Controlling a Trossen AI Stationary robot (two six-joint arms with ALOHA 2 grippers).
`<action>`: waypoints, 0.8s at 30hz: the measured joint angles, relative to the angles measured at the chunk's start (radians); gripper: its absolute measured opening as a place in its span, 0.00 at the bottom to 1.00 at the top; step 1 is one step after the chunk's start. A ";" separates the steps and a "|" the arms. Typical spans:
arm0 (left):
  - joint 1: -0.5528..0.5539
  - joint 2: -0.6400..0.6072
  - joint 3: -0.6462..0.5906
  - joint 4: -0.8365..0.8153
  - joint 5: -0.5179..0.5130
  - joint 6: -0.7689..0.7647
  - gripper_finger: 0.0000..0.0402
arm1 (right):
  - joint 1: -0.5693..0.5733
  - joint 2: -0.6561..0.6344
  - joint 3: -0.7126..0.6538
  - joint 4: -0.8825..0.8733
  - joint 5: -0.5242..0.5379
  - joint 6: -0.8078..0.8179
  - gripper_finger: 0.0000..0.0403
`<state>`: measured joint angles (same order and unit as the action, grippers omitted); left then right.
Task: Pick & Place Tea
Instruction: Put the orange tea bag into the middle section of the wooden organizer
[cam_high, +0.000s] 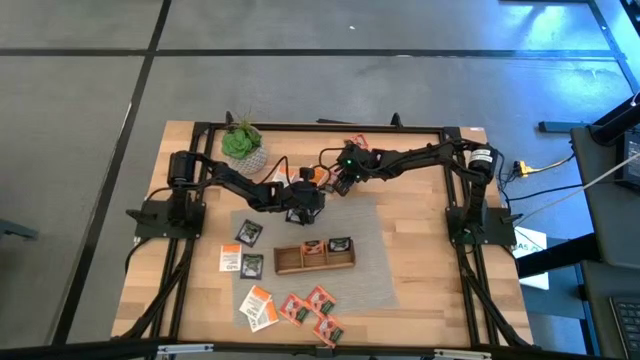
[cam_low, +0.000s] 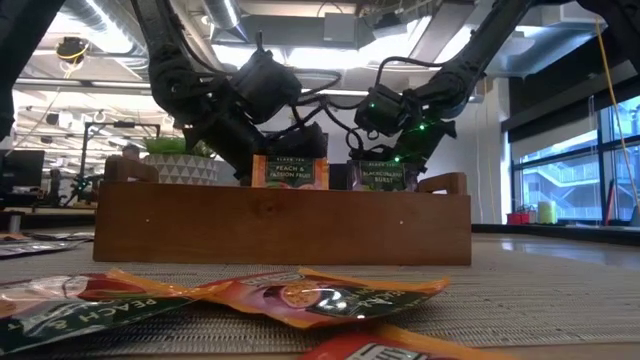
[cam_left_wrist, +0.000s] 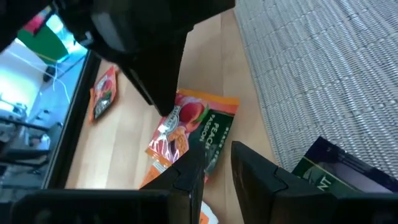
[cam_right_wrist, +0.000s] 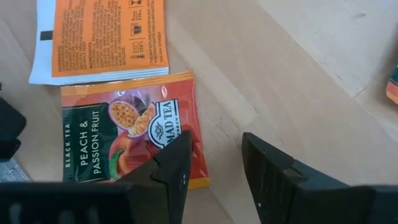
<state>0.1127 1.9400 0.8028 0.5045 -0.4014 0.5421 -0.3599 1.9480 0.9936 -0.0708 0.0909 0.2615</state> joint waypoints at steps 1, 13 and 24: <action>-0.001 0.000 0.000 0.001 -0.004 -0.007 0.19 | 0.000 0.000 0.000 0.000 -0.001 0.000 0.37; 0.024 -0.063 0.050 -0.041 -0.075 -0.078 0.19 | 0.001 0.000 0.000 0.002 -0.010 0.000 0.36; 0.113 -0.050 0.178 -0.423 0.158 -0.172 0.19 | 0.002 0.000 0.000 0.004 -0.047 0.058 0.36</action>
<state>0.2255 1.8901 0.9805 0.0811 -0.2430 0.3702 -0.3584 1.9480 0.9936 -0.0669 0.0443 0.3192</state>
